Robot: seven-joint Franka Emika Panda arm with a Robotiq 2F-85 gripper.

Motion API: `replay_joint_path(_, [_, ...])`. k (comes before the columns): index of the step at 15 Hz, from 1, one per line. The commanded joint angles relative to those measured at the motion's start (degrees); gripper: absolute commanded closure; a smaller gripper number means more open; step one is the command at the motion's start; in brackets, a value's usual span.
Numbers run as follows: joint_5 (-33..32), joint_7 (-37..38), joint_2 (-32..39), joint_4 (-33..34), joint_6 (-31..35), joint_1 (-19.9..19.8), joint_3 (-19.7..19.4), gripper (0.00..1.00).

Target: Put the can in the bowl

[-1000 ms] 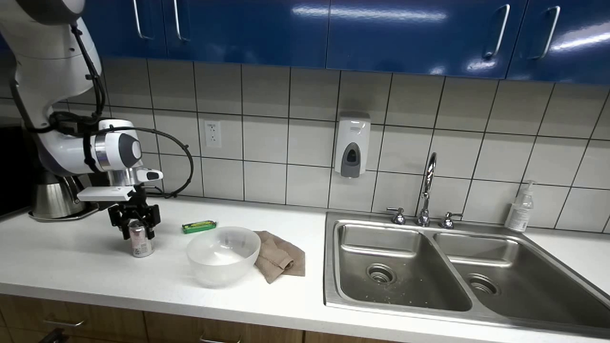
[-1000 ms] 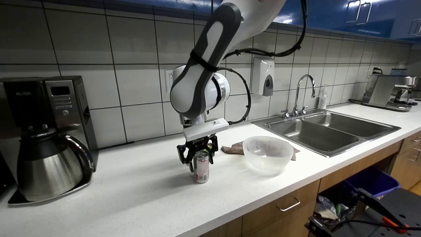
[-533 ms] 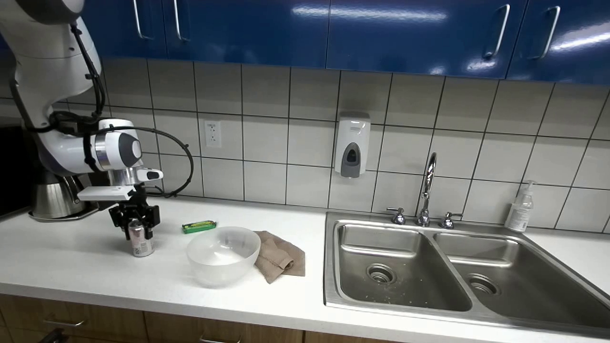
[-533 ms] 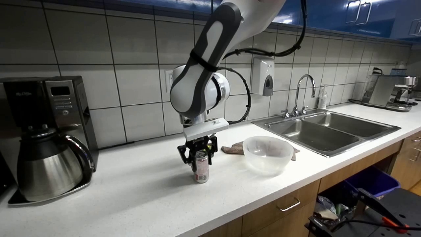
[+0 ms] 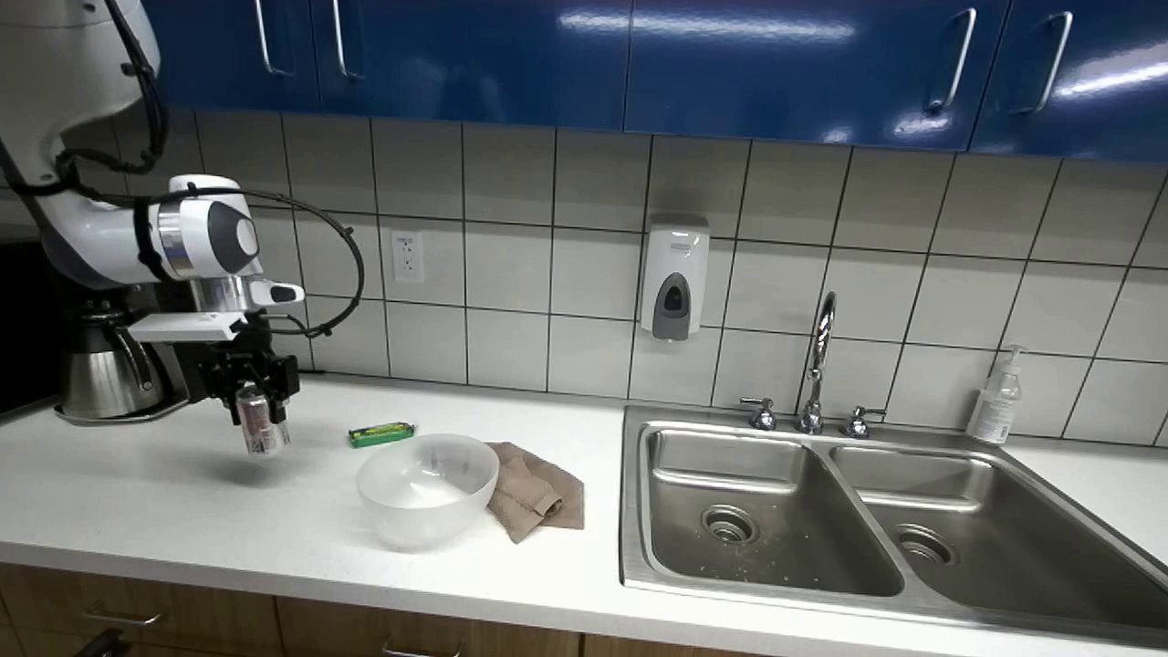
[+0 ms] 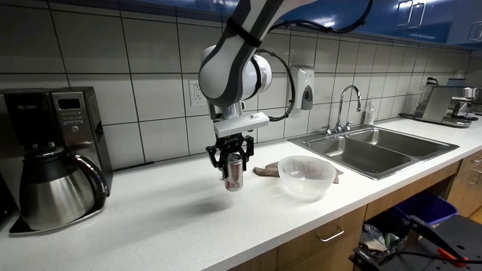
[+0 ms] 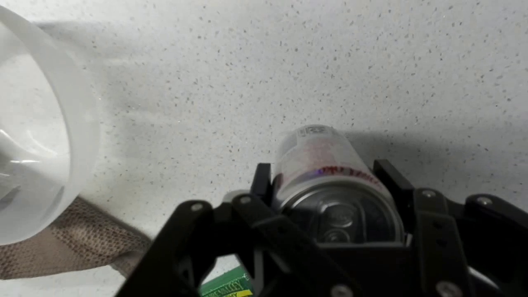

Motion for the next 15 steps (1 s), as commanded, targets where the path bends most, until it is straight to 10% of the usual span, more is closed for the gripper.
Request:
replay_joint_path(1, [0.4,0.8,-10.0,-7.8,-2.5,-1.0,0.1,0.61])
replay_joint_path(15, [-0.7,-0.5,-25.9,-17.4,-4.7,-14.4,-3.8,0.61])
